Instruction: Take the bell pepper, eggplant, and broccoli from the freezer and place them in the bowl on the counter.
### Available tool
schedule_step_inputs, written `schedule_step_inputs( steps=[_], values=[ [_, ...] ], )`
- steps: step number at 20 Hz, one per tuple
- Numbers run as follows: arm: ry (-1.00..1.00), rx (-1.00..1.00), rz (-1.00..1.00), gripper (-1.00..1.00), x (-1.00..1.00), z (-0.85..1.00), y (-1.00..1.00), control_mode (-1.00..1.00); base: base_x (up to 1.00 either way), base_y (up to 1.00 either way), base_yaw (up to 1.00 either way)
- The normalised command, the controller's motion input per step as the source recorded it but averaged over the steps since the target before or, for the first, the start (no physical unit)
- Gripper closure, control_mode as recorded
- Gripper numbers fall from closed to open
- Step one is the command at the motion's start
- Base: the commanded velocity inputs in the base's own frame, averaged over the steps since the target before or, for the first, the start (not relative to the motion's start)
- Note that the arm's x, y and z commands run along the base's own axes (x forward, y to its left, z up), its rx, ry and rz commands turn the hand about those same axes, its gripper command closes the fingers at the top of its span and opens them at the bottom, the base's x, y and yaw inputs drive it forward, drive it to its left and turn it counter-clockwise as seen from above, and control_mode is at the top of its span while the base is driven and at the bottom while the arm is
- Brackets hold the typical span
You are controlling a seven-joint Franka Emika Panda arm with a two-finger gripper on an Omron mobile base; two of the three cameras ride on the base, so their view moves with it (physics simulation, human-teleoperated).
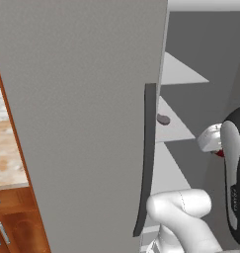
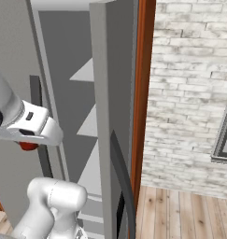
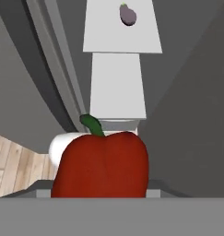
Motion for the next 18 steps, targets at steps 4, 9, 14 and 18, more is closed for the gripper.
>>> schedule_step_inputs(
  steps=[4,9,14,18],
  values=[
    [0.0,0.0,0.0,1.0,0.0,0.0,0.0,-1.0,0.0,0.0,0.0],
    [-0.01,0.01,0.0,1.0,-0.02,-0.06,0.0,-1.0,0.0,0.0,0.0],
    [-0.01,0.0,0.0,1.0,-0.02,-0.04,0.0,1.0,-0.36,0.19,0.0],
    [0.0,0.0,0.0,1.0,0.0,0.0,0.0,1.0,-0.3,0.95,-0.01]
  ],
)
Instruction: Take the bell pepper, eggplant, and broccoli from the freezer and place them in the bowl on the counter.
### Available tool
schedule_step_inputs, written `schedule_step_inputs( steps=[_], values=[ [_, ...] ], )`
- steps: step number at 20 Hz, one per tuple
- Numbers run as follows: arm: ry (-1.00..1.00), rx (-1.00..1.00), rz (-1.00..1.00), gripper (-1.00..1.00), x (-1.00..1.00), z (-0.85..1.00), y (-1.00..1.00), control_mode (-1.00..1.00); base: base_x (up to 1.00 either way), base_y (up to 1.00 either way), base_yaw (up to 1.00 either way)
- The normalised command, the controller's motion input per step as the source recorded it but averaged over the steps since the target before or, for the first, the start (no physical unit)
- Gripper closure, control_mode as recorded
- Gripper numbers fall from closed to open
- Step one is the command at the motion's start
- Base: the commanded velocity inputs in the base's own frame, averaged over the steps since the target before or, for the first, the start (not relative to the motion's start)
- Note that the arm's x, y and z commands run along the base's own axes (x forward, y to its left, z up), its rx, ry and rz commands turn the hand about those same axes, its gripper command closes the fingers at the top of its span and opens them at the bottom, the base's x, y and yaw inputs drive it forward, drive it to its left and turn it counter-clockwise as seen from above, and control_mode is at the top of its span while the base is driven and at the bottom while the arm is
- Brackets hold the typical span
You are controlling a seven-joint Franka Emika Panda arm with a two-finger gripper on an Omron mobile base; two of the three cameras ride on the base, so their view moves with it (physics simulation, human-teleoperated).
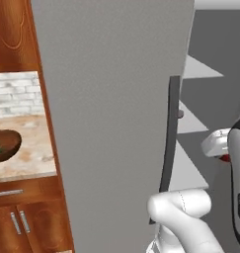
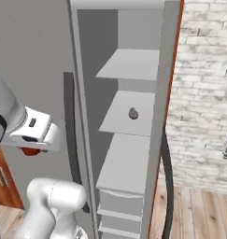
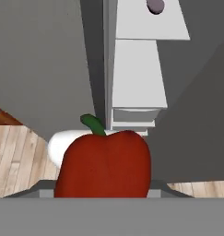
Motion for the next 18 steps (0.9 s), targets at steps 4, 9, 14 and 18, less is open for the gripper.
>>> schedule_step_inputs(
  steps=[4,9,14,18],
  values=[
    [0.0,0.0,0.0,1.0,0.0,0.0,0.0,1.0,0.0,1.0,0.0],
    [0.0,0.0,0.0,1.0,0.0,0.0,0.0,1.0,0.01,1.0,0.0],
    [0.0,0.0,0.0,1.0,0.0,0.0,0.0,1.0,0.13,1.0,0.0],
    [0.0,0.0,0.0,1.0,0.0,0.0,0.0,1.0,0.22,0.9,0.0]
  ],
)
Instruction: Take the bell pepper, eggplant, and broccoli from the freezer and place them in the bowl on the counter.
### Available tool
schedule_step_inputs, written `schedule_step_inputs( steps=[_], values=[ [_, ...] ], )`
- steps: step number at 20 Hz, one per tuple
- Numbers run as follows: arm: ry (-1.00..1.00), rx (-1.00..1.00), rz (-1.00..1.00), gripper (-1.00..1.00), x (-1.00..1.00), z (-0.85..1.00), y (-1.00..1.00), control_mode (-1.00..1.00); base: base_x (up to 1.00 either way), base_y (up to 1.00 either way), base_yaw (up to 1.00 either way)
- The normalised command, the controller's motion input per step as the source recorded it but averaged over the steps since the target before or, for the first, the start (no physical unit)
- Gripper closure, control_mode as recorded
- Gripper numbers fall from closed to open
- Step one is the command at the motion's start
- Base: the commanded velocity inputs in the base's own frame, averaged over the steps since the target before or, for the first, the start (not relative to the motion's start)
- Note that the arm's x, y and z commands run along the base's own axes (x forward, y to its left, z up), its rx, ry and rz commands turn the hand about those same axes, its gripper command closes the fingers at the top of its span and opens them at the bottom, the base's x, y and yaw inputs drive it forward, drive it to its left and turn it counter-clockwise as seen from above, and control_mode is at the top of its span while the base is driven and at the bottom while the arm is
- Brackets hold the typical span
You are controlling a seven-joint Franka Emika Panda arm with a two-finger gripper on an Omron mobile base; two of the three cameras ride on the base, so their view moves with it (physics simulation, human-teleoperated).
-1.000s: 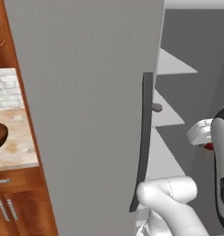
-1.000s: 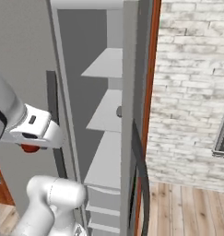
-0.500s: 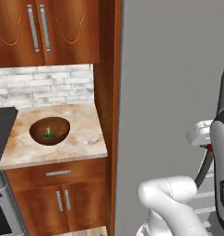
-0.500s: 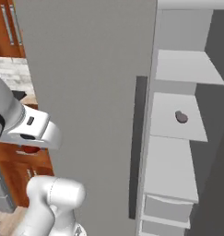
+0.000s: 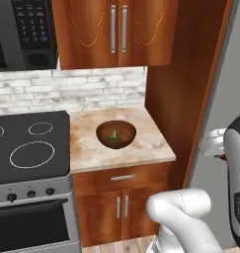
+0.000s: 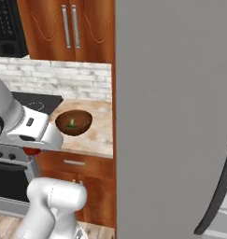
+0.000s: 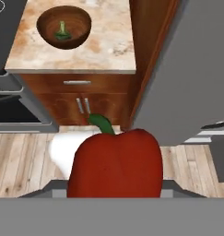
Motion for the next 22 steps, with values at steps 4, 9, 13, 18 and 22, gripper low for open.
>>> schedule_step_inputs(
  steps=[4,9,13,18,22],
  values=[
    [0.0,0.0,0.0,1.0,0.0,0.0,0.0,1.0,0.31,0.74,0.0],
    [0.0,0.0,0.0,1.0,0.0,0.0,0.0,1.0,0.48,0.42,0.0],
    [0.0,0.0,0.0,1.0,0.0,0.0,0.0,1.0,0.39,-0.13,0.0],
    [0.0,0.0,0.0,1.0,0.0,0.0,0.0,1.0,0.4,-0.1,0.0],
    [0.0,0.0,0.0,1.0,0.0,0.0,0.0,1.0,0.56,0.0,0.0]
  ],
)
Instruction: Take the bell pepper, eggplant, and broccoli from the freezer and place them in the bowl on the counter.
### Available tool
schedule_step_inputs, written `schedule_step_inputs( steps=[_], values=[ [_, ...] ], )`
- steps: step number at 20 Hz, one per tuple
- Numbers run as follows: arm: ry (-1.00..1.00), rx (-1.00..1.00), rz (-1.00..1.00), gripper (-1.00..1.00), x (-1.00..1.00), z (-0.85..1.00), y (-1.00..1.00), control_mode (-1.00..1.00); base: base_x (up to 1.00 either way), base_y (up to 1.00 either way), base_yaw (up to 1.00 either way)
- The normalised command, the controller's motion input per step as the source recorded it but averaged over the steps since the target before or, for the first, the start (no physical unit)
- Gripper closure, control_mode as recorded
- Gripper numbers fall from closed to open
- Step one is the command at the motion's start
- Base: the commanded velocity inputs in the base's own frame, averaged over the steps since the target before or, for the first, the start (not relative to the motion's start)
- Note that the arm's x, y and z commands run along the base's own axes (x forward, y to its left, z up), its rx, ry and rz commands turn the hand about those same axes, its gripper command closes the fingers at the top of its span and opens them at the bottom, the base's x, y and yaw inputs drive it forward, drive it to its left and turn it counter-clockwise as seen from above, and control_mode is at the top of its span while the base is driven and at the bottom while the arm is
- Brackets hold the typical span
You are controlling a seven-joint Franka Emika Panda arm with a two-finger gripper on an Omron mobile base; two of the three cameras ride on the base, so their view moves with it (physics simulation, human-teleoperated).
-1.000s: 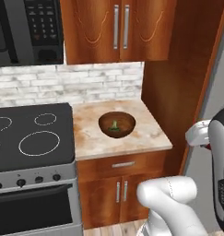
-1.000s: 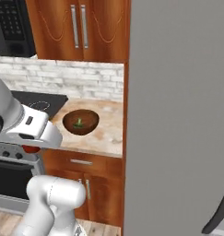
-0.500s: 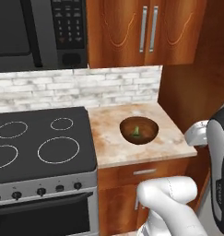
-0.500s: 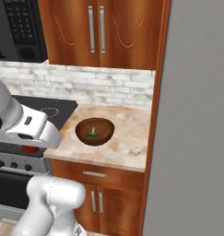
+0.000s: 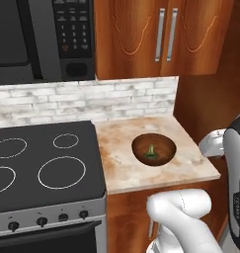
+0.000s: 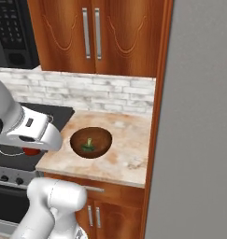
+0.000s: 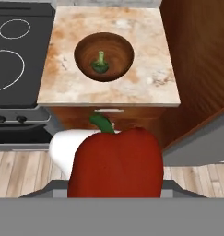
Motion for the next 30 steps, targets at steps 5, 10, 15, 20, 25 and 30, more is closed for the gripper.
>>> schedule_step_inputs(
  steps=[5,10,15,20,25,30],
  values=[
    [0.0,0.0,0.0,1.0,0.0,0.0,0.0,1.0,0.51,0.01,-0.01],
    [0.07,0.0,0.0,1.0,0.34,-0.08,0.01,-1.0,0.15,0.0,0.0],
    [0.18,0.0,0.0,1.0,0.82,-0.59,0.18,-1.0,0.0,0.0,0.0],
    [0.17,0.0,0.0,1.0,0.7,-0.79,0.02,-1.0,0.0,0.0,0.0],
    [0.15,0.01,0.0,1.0,0.6,-0.79,-0.02,-1.0,0.0,0.0,0.0],
    [0.05,0.03,0.0,1.0,0.77,-0.78,-0.05,-1.0,0.0,0.0,0.0]
  ],
)
